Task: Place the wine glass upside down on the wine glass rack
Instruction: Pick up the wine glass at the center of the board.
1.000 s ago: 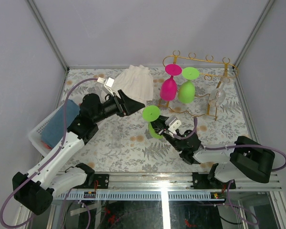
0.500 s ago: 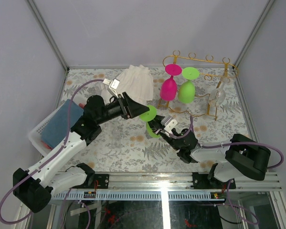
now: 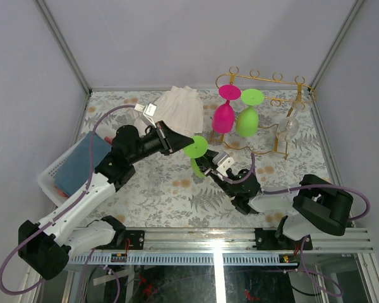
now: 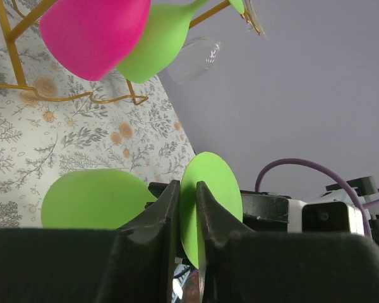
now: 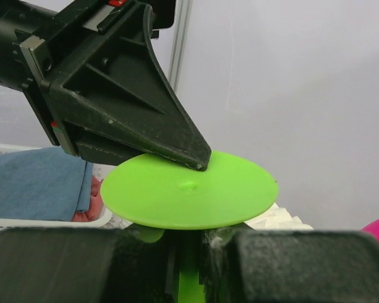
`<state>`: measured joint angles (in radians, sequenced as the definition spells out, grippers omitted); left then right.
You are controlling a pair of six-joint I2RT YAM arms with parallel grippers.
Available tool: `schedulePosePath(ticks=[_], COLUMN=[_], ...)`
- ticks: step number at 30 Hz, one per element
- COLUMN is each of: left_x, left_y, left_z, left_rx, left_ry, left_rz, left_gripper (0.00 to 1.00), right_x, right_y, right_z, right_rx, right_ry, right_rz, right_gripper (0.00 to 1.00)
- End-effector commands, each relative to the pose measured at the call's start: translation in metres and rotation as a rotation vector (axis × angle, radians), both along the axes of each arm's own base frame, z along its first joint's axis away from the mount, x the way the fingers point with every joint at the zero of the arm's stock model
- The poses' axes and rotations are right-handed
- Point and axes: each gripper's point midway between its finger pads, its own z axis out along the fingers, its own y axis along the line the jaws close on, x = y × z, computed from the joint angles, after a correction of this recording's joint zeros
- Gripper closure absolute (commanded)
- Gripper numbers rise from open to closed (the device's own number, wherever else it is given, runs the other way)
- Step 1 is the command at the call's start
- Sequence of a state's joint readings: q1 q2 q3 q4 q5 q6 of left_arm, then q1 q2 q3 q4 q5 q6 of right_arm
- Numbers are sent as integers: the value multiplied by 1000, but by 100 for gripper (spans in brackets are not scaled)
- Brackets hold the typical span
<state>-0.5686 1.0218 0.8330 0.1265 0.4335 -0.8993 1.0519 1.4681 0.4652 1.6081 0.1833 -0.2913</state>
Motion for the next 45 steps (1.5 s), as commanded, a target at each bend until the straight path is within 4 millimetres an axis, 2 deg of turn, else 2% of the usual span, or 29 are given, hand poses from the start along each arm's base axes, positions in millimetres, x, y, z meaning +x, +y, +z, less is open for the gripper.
schedulePosePath(ticks=[1, 7, 12, 25, 39, 45], left_x=[-24, -24, -24, -24, -23, -23], left_y=[-13, -12, -10, -7, -4, -3], left_z=[30, 37, 43, 51, 60, 61], left_rx=[-85, -94, -97, -113, -135, -140], left_ry=[-70, -70, -77, -78, -76, -72], left_rz=[-120, -113, -103, -85, -58, -57], left_gripper=[98, 100, 100, 100, 100, 100], right_x=[0, -2, -2, 0, -3, -3], right_y=[-5, -13, -21, -30, -36, -36], right_z=[26, 18, 6, -9, -14, -15], right_rx=[72, 56, 48, 41, 48, 54], right_ry=[-73, -60, -25, 20, 40, 50], right_rz=[-30, -42, -60, -84, -83, -79], right_gripper=[84, 67, 60, 58, 54, 60])
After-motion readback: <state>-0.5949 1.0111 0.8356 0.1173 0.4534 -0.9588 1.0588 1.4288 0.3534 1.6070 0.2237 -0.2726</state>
